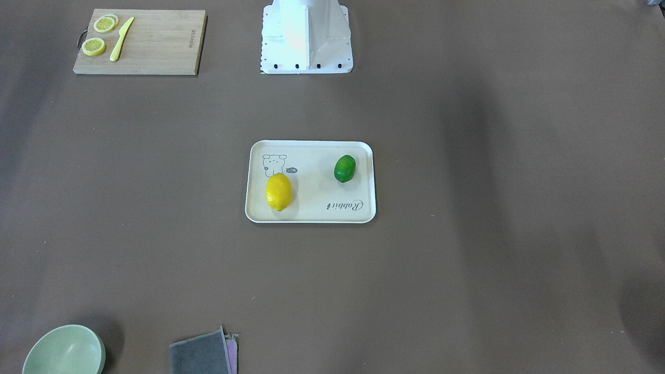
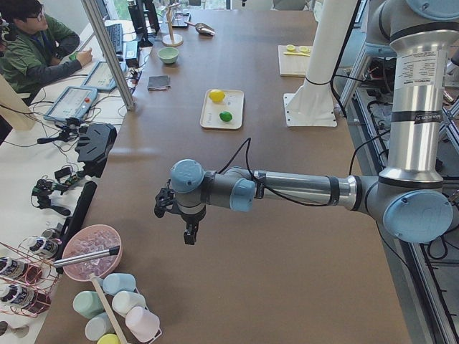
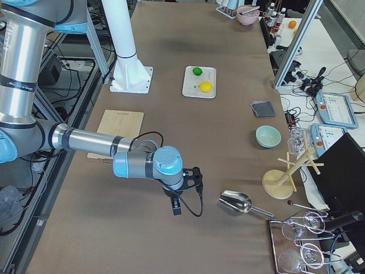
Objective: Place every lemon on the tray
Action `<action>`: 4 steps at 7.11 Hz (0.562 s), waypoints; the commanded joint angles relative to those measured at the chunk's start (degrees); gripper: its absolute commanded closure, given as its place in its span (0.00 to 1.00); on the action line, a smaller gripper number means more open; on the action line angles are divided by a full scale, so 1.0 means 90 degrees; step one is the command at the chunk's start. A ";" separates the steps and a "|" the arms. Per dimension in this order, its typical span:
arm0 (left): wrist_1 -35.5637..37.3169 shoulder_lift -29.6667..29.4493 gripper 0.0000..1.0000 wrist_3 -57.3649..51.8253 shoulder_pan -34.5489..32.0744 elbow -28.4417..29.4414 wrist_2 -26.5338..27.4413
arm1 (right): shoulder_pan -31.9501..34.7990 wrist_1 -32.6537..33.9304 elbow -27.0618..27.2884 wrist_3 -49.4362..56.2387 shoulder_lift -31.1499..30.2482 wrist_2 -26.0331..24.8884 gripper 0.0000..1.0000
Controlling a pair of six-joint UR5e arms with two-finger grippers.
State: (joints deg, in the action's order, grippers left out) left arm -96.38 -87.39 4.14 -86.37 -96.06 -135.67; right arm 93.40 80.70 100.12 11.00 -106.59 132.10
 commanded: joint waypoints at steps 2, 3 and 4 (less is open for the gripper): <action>-0.0004 0.0140 0.02 0.0008 -0.0003 -0.0245 0.0045 | 0.0003 0.0067 0.0272 -0.0625 0.0007 -0.0048 0.00; -0.0004 0.0140 0.02 0.0008 -0.0003 -0.0235 0.0035 | 0.0003 0.0076 0.0281 -0.0732 0.0007 -0.0048 0.00; -0.0004 0.0140 0.02 0.0008 -0.0003 -0.0235 0.0045 | -0.0007 0.0067 0.0282 -0.0869 -0.0002 -0.0039 0.00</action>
State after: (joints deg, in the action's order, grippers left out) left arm -96.42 -86.18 4.22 -86.40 -98.17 -135.30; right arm 93.41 81.30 102.55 4.72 -106.56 131.69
